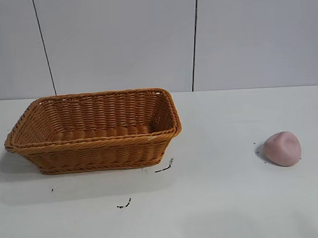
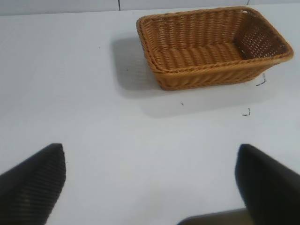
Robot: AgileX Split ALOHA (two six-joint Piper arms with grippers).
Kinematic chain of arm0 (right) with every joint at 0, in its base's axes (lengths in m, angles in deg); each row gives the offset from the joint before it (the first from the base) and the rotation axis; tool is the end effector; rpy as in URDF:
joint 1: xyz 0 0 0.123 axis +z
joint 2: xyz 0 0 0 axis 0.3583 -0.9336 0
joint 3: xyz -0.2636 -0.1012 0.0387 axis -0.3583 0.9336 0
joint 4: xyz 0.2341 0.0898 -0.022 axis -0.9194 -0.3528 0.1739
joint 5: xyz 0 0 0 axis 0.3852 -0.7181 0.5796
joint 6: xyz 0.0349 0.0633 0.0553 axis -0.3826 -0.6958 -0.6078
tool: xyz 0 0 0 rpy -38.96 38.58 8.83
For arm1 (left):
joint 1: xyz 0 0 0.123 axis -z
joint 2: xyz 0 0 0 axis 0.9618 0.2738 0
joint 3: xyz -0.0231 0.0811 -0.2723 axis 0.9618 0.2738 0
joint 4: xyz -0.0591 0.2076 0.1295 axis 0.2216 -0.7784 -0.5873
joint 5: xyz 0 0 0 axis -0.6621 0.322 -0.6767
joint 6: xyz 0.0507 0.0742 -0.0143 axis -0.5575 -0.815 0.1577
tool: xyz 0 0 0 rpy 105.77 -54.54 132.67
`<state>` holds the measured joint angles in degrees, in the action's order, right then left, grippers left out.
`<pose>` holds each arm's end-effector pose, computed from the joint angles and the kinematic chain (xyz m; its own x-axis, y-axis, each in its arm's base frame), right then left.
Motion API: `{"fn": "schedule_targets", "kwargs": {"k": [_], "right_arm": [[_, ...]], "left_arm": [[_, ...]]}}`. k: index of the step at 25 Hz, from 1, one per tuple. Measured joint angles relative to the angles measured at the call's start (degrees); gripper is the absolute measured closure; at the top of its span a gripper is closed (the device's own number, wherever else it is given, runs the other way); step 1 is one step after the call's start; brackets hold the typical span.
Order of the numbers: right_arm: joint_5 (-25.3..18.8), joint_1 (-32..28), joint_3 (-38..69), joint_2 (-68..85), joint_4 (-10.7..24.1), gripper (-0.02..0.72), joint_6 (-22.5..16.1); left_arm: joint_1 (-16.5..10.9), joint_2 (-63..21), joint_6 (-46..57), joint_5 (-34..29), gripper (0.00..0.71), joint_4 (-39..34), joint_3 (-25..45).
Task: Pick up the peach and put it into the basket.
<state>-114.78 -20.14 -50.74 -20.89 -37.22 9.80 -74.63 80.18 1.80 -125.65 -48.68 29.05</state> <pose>0.0535 0.0022 0.3141 -0.5644 -0.0169 -0.8253 -0.0333 0.9994 0.0022 -0.0076 -0.0112 0.2821 -0.4218 0.0487 -0.9054 0.1235 0.9923 -0.0041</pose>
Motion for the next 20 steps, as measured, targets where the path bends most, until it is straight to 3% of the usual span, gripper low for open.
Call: {"fn": "schedule_targets", "kwargs": {"k": [9, 20], "right_arm": [[2.7, 0.0, -20.6, -47.1, -2.1, 0.05, -0.4], [3.0, 0.0, -37.9, -82.0, -2.4, 0.05, -0.4]], "left_arm": [[0.0, 0.0, 0.0, 0.0, 0.016, 0.0, 0.0], [0.0, 0.0, 0.0, 0.0, 0.016, 0.0, 0.0]]}}
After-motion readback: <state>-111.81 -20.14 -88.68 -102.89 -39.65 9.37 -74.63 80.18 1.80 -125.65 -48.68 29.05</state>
